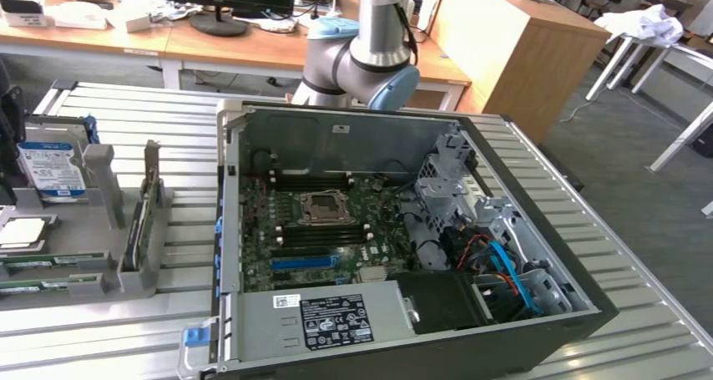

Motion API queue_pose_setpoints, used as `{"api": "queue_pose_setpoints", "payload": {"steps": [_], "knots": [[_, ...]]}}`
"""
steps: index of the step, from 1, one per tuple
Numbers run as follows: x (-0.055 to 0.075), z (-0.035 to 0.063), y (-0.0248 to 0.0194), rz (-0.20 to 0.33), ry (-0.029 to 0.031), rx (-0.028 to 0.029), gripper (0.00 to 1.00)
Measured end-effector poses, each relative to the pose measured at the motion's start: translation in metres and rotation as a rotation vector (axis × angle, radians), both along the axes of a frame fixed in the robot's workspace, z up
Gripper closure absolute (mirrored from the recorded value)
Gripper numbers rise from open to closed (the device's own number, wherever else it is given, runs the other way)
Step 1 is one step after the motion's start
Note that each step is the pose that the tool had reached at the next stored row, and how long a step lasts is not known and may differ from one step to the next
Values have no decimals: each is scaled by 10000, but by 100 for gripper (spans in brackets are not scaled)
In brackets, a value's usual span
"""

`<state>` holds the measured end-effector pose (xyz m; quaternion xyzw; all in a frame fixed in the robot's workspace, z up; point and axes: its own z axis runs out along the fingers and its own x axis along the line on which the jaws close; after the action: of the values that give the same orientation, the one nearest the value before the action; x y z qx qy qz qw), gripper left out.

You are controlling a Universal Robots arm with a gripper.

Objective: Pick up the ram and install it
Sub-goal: 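Pick up the ram and move it above insertion slot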

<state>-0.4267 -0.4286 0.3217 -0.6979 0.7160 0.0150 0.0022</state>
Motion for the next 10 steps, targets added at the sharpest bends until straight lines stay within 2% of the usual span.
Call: {"api": "queue_pose_setpoints", "payload": {"steps": [6,10], "knots": [[0,-2,-1,0,1,-1,69],[-1,-34,-2,3,-35,0,69]]}}
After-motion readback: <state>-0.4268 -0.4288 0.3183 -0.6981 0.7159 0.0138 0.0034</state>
